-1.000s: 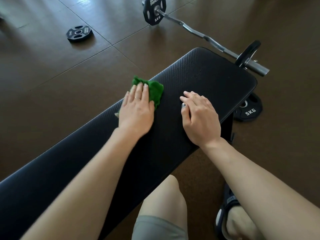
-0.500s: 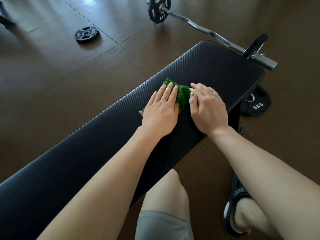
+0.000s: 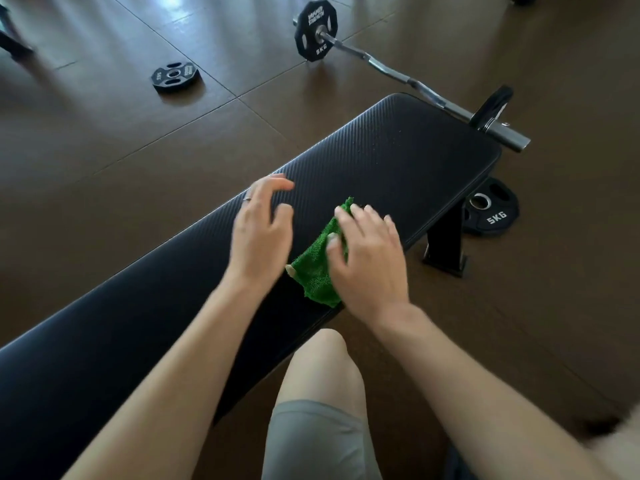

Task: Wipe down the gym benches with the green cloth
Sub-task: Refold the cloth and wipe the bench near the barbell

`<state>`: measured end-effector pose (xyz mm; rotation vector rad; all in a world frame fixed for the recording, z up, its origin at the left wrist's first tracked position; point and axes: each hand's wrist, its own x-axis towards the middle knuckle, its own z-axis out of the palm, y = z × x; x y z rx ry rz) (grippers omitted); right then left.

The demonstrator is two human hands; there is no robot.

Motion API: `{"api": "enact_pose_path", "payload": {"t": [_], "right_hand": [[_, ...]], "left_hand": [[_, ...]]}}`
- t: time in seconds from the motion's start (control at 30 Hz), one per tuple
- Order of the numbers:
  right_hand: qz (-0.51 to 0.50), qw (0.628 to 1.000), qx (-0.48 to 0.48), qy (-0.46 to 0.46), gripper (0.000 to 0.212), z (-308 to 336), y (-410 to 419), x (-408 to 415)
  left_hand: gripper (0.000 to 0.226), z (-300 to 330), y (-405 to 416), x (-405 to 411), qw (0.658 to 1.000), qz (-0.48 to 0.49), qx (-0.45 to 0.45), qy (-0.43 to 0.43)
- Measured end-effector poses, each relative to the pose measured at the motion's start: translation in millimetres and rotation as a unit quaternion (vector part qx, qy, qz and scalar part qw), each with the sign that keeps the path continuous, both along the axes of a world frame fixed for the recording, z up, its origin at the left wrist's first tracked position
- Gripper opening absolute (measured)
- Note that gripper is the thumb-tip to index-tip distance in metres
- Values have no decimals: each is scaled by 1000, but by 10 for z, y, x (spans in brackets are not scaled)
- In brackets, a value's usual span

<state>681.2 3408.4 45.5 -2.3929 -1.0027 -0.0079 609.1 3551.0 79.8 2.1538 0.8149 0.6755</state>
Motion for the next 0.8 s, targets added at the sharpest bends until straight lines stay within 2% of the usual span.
{"api": "enact_pose_path", "payload": {"t": [0.07, 0.13, 0.2, 0.37, 0.53, 0.63, 0.8], "right_hand": [[-12, 996, -86, -8, 65, -39, 112, -161], [-25, 989, -143, -21, 73, -73, 164, -245], [-20, 987, -156, -23, 74, -96, 148, -251], [30, 984, -168, -42, 72, -136, 44, 268], [-14, 978, -208, -33, 69, -82, 220, 856], [-41, 983, -181, -7, 65, -27, 279, 403], [23, 989, -145, -6, 67, -27, 150, -611]], "left_hand": [[44, -86, 269, -48, 987, 24, 87, 132], [55, -275, 454, -58, 952, 5, 118, 282], [61, -421, 520, -90, 932, 0, 119, 341], [62, -488, 488, -86, 924, 10, 149, 351], [62, -487, 464, -94, 927, 22, 157, 339], [62, -495, 446, -87, 929, 30, 160, 332], [62, -515, 429, -76, 928, 38, 166, 331]]}}
